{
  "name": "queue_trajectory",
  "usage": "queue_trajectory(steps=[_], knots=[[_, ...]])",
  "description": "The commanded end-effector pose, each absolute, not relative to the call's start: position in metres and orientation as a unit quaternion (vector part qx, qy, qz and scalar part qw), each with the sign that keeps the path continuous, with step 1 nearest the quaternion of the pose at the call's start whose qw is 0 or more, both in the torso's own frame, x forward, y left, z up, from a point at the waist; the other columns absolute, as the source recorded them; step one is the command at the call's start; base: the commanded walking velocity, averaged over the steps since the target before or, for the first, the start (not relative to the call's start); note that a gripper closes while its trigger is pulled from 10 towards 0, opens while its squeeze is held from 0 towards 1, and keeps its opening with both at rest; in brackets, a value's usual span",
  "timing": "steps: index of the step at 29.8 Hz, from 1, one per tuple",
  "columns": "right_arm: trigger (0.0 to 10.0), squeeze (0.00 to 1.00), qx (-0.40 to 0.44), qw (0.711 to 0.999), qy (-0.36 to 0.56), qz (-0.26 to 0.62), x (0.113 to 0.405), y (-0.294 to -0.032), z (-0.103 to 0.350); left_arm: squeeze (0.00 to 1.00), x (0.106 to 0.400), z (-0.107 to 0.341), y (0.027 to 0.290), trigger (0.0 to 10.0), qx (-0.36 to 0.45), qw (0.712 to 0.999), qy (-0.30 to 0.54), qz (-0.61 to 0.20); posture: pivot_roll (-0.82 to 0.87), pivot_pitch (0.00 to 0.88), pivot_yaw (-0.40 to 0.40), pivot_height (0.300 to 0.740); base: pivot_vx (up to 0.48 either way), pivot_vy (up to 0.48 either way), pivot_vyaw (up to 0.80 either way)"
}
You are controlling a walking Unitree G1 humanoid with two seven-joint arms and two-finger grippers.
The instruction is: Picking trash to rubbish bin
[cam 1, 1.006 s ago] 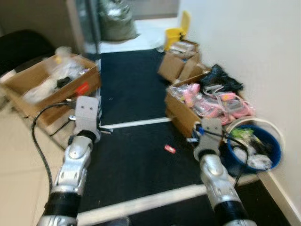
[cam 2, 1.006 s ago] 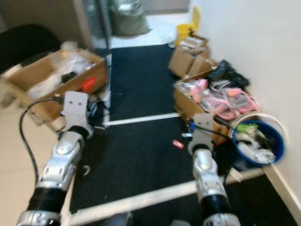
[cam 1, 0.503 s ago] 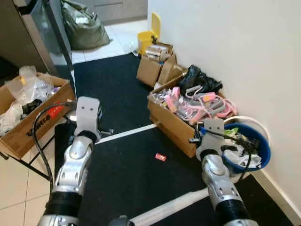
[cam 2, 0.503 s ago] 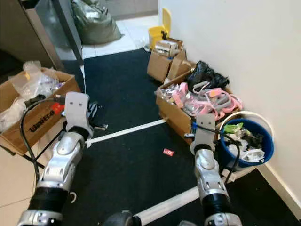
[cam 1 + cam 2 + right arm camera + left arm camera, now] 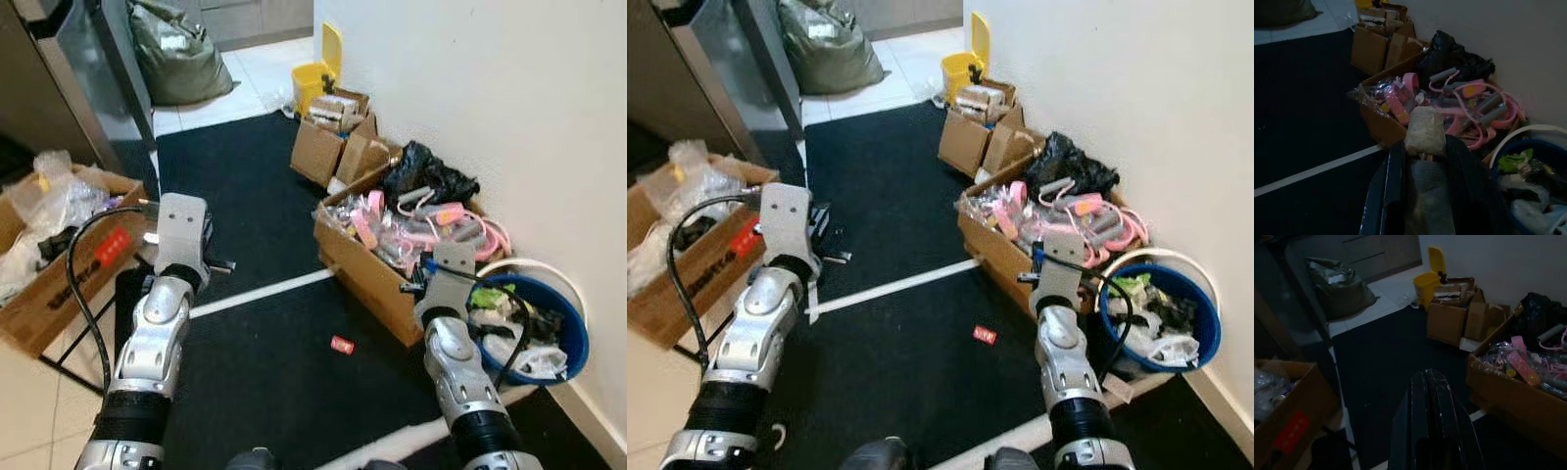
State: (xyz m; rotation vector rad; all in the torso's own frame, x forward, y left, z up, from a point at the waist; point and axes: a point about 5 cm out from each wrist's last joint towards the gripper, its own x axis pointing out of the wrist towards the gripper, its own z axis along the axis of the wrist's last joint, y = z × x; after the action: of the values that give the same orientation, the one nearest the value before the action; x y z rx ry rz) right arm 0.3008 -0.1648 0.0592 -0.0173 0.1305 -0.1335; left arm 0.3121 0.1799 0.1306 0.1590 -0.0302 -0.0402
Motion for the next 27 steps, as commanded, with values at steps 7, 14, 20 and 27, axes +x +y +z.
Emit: queue_trajectory(steps=[7,14,20,27], knots=[[10.0,0.0,-0.005,0.996,0.067,-0.061,0.302,-0.161,0.059,0.0,0.311,0.128,0.181,10.0,0.081,0.997,-0.008,-0.02,0.04,0.046,0.043,0.74,0.32,0.0,0.0],[10.0,0.0,-0.011,0.996,0.07,-0.053,0.303,-0.158,0.059,0.0,0.312,0.129,0.182,10.0,0.083,0.996,-0.01,-0.019,0.05,0.053,0.04,0.74,0.309,0.0,0.0],[10.0,0.0,-0.026,0.997,0.064,-0.031,0.306,-0.152,0.062,0.0,0.311,0.129,0.182,10.0,0.083,0.996,-0.01,-0.017,0.05,0.057,0.037,0.74,0.304,0.0,0.0],[10.0,0.0,-0.035,0.997,0.062,-0.023,0.308,-0.15,0.063,0.0,0.312,0.129,0.183,10.0,0.084,0.996,-0.01,-0.016,0.05,0.059,0.034,0.74,0.305,0.0,0.0]])
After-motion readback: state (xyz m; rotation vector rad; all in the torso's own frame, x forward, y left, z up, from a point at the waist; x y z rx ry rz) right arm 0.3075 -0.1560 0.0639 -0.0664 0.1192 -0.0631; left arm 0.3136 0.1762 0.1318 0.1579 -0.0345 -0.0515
